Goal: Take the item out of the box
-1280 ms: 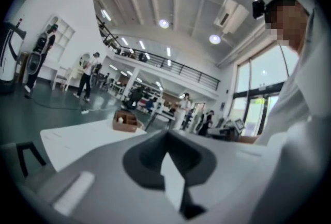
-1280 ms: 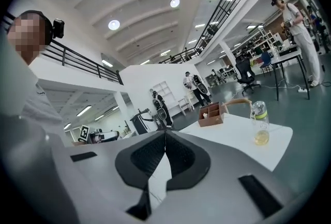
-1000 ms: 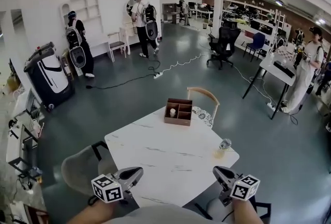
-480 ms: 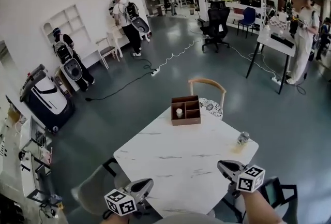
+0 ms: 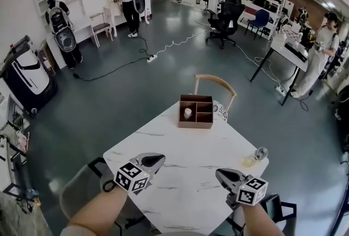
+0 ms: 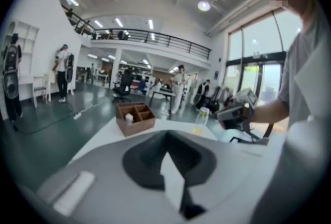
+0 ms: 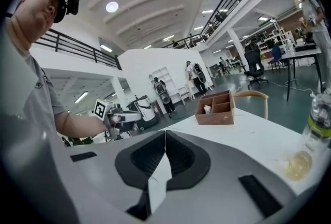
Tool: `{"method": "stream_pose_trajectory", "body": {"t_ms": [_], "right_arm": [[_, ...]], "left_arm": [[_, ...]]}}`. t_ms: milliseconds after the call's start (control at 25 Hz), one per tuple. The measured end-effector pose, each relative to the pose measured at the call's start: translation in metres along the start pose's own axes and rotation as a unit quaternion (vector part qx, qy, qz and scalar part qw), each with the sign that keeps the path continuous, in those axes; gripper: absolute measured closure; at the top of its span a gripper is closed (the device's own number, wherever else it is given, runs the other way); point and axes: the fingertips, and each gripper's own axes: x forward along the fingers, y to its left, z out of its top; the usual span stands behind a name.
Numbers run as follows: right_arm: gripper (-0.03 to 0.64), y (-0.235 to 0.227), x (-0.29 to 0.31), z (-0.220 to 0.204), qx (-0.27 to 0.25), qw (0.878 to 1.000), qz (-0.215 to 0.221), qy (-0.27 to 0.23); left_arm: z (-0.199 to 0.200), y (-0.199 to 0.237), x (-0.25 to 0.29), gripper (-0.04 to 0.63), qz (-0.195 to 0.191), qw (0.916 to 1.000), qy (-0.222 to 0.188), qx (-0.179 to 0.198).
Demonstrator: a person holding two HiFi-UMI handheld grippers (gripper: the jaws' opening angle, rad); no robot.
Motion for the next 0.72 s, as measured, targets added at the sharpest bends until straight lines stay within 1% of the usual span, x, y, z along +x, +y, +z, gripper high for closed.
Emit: {"method": "stream_pose_trajectory", "body": {"t_ms": [160,320,440,520,600,720], "right_arm": [[0.612,-0.022,0.024,0.023,-0.031,1.000,0.003,-0.002],[0.612,-0.042,0.053,0.051,-0.063,0.998,0.007,-0.010],[0.612,-0.058,0.073,0.063,-0.084,0.996,0.000,-0.013],[0.612,-0.068,0.084,0.067,-0.092,0.996,-0.003,-0.016],[0.612,-0.075,0.094,0.066,-0.094,0.995,-0.003,-0.019],[0.612,-0.079,0.103,0.060,-0.081,0.996,0.004,-0.025]], "left_arm": [[0.027,0.023,0.044,0.590,0.002,0.9975,0.019,0.067],[0.044,0.050,0.090,0.525,0.002,0.9900,0.053,0.131],[0.046,0.069,0.124,0.490,0.006,0.9813,0.084,0.173],[0.044,0.080,0.147,0.470,0.008,0.9734,0.107,0.203],[0.042,0.091,0.167,0.454,0.013,0.9648,0.130,0.228],[0.042,0.111,0.195,0.433,0.022,0.9535,0.160,0.255]]}}
